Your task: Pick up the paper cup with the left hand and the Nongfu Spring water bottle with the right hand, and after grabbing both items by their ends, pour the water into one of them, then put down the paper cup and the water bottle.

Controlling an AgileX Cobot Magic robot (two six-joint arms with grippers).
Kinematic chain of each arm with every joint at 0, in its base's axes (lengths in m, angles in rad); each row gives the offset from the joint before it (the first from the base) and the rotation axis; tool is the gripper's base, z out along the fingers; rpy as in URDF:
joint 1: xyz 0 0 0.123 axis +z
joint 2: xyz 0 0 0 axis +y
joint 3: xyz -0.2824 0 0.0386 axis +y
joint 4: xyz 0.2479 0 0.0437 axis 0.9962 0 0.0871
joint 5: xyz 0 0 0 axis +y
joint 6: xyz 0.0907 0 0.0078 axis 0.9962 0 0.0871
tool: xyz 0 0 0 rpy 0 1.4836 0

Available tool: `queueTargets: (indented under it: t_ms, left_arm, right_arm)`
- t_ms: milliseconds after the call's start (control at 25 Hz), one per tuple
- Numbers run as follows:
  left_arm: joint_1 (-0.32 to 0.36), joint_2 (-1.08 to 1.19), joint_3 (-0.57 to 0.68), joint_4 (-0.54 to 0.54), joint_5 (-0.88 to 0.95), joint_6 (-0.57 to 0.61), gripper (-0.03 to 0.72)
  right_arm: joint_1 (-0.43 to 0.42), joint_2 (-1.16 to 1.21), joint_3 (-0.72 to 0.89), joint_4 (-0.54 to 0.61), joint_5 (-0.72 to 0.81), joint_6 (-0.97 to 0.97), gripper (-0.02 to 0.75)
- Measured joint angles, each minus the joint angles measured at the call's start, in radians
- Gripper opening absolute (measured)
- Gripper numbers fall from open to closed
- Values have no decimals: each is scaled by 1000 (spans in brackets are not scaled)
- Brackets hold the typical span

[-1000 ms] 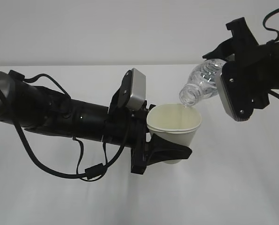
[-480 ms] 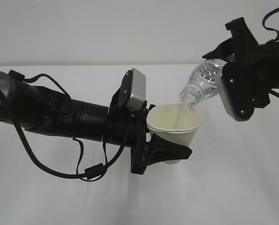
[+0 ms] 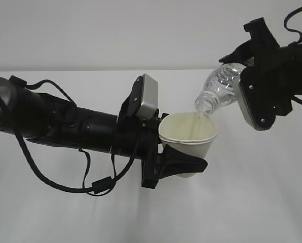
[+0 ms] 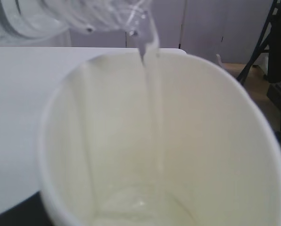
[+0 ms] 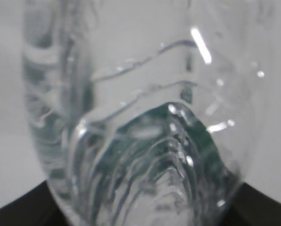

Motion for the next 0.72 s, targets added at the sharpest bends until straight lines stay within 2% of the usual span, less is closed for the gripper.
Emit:
queueTargets:
  t_ms: [720]
  left_arm:
    - [0,0,0,2,0,-2,421]
  right_arm:
    - [0,0,-12,-19,4,0,449]
